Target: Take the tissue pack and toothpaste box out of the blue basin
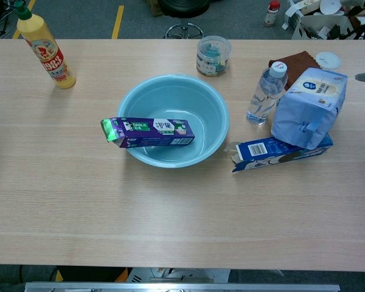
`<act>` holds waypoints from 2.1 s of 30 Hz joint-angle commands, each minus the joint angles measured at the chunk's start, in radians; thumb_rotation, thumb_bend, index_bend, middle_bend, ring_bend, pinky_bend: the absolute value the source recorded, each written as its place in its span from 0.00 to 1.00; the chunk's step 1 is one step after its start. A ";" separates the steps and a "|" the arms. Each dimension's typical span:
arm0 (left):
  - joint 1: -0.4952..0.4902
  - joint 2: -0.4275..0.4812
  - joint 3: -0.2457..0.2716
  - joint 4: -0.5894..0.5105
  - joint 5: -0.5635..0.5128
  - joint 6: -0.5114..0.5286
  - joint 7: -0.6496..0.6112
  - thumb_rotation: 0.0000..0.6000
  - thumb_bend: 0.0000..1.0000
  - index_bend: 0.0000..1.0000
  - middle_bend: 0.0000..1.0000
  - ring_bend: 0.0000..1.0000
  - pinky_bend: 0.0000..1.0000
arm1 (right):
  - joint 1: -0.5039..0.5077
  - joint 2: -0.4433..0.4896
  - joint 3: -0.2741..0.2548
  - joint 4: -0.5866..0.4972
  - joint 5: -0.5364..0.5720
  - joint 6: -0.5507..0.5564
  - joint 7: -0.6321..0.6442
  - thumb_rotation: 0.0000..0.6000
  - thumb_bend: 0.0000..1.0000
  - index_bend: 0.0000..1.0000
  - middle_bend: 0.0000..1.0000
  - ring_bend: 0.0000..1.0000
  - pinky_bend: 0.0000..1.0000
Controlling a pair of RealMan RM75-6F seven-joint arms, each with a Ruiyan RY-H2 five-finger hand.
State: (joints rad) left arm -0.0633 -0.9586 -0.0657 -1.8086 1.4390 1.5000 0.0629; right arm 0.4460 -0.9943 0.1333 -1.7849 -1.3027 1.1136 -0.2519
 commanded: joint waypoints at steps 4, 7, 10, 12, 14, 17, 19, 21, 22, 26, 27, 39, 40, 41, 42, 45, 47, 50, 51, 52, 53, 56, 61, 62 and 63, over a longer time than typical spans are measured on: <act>-0.001 0.003 -0.002 -0.006 0.001 0.002 0.003 1.00 0.25 0.11 0.25 0.17 0.27 | 0.041 0.030 0.014 -0.081 -0.078 -0.041 0.086 1.00 0.12 0.04 0.21 0.17 0.43; 0.000 0.005 0.001 -0.009 0.004 0.003 0.006 1.00 0.25 0.11 0.25 0.17 0.27 | 0.071 0.027 0.019 -0.108 -0.096 -0.078 0.103 1.00 0.12 0.07 0.23 0.18 0.43; 0.003 0.008 0.002 -0.015 0.003 0.006 0.009 1.00 0.25 0.11 0.25 0.17 0.27 | 0.110 0.005 0.024 -0.128 -0.099 -0.126 0.098 1.00 0.12 0.08 0.23 0.18 0.43; 0.004 0.011 0.003 -0.020 0.007 0.009 0.011 1.00 0.25 0.11 0.25 0.17 0.27 | 0.138 -0.016 0.026 -0.135 -0.093 -0.160 0.080 1.00 0.08 0.08 0.23 0.18 0.43; 0.008 0.015 0.005 -0.025 0.011 0.015 0.013 1.00 0.25 0.11 0.25 0.17 0.27 | 0.175 -0.050 0.030 -0.135 -0.073 -0.203 0.052 1.00 0.02 0.08 0.23 0.18 0.43; 0.013 0.021 0.006 -0.031 0.015 0.024 0.015 1.00 0.25 0.11 0.25 0.17 0.27 | 0.232 -0.110 0.038 -0.122 -0.024 -0.267 0.006 1.00 0.00 0.08 0.23 0.18 0.43; 0.017 0.025 0.007 -0.036 0.016 0.030 0.014 1.00 0.25 0.11 0.25 0.17 0.27 | 0.270 -0.160 0.042 -0.103 0.015 -0.300 -0.033 1.00 0.00 0.08 0.23 0.18 0.43; 0.021 0.027 0.009 -0.038 0.019 0.035 0.013 1.00 0.25 0.11 0.25 0.17 0.27 | 0.302 -0.205 0.045 -0.084 0.052 -0.321 -0.070 1.00 0.00 0.08 0.23 0.18 0.43; 0.023 0.028 0.011 -0.040 0.020 0.036 0.013 1.00 0.25 0.11 0.25 0.17 0.27 | 0.317 -0.228 0.047 -0.074 0.072 -0.329 -0.087 1.00 0.00 0.08 0.23 0.18 0.43; 0.030 0.035 0.014 -0.045 0.023 0.044 0.015 1.00 0.25 0.11 0.25 0.17 0.27 | 0.388 -0.335 0.054 -0.020 0.165 -0.349 -0.172 1.00 0.00 0.08 0.23 0.18 0.43; 0.032 0.036 0.015 -0.046 0.024 0.046 0.015 1.00 0.25 0.11 0.25 0.17 0.27 | 0.402 -0.355 0.054 -0.010 0.184 -0.351 -0.189 1.00 0.00 0.08 0.23 0.18 0.43; 0.046 0.045 0.016 -0.047 0.020 0.060 0.006 1.00 0.25 0.11 0.25 0.17 0.27 | 0.544 -0.550 0.030 0.111 0.385 -0.351 -0.330 1.00 0.00 0.08 0.23 0.18 0.43; 0.047 0.045 0.016 -0.047 0.019 0.061 0.004 1.00 0.25 0.11 0.25 0.17 0.27 | 0.555 -0.567 0.027 0.124 0.400 -0.349 -0.338 1.00 0.00 0.08 0.23 0.18 0.43; 0.047 0.045 0.016 -0.046 0.019 0.061 0.003 1.00 0.25 0.11 0.25 0.17 0.27 | 0.563 -0.580 0.026 0.134 0.411 -0.347 -0.343 1.00 0.00 0.08 0.23 0.18 0.43; 0.048 0.046 0.017 -0.046 0.019 0.061 0.002 1.00 0.25 0.11 0.25 0.17 0.27 | 0.571 -0.592 0.025 0.144 0.421 -0.346 -0.348 1.00 0.00 0.08 0.23 0.18 0.43; 0.052 0.048 0.018 -0.043 0.018 0.062 -0.001 1.00 0.25 0.11 0.25 0.17 0.27 | 0.596 -0.630 0.021 0.179 0.455 -0.350 -0.359 1.00 0.00 0.08 0.23 0.18 0.43; 0.055 0.049 0.018 -0.041 0.016 0.066 -0.006 1.00 0.25 0.11 0.25 0.17 0.27 | 0.610 -0.651 0.019 0.200 0.473 -0.354 -0.360 1.00 0.00 0.08 0.23 0.18 0.43; 0.061 0.050 0.018 -0.036 0.011 0.071 -0.013 1.00 0.25 0.11 0.25 0.17 0.27 | 0.625 -0.672 0.019 0.228 0.491 -0.354 -0.356 1.00 0.00 0.09 0.24 0.18 0.43; 0.062 0.051 0.018 -0.035 0.009 0.071 -0.014 1.00 0.25 0.11 0.25 0.17 0.27 | 0.629 -0.678 0.019 0.237 0.496 -0.354 -0.354 1.00 0.00 0.10 0.24 0.19 0.43; 0.063 0.051 0.018 -0.033 0.008 0.071 -0.016 1.00 0.25 0.11 0.25 0.17 0.27 | 0.633 -0.684 0.019 0.246 0.500 -0.355 -0.352 1.00 0.00 0.10 0.25 0.19 0.43; 0.063 0.051 0.018 -0.032 0.007 0.070 -0.017 1.00 0.25 0.11 0.25 0.17 0.27 | 0.636 -0.688 0.018 0.252 0.504 -0.356 -0.351 1.00 0.00 0.11 0.25 0.19 0.43; 0.063 0.051 0.018 -0.028 0.007 0.069 -0.021 1.00 0.25 0.11 0.25 0.17 0.27 | 0.651 -0.710 0.017 0.278 0.518 -0.359 -0.350 1.00 0.00 0.12 0.26 0.20 0.43; 0.067 0.051 0.017 -0.024 0.006 0.071 -0.026 1.00 0.25 0.11 0.25 0.17 0.27 | 0.671 -0.738 0.015 0.309 0.537 -0.360 -0.348 1.00 0.00 0.14 0.28 0.22 0.43; 0.067 0.052 0.017 -0.023 0.006 0.071 -0.027 1.00 0.25 0.11 0.25 0.17 0.27 | 0.674 -0.744 0.015 0.314 0.540 -0.360 -0.349 1.00 0.00 0.14 0.28 0.22 0.43; 0.067 0.052 0.017 -0.023 0.006 0.071 -0.028 1.00 0.25 0.11 0.25 0.17 0.27 | 0.678 -0.749 0.015 0.319 0.544 -0.360 -0.349 1.00 0.00 0.15 0.28 0.23 0.43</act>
State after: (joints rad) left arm 0.0042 -0.9063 -0.0483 -1.8311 1.4448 1.5708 0.0346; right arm 1.1199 -1.7386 0.1484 -1.4704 -0.7632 0.7538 -0.6004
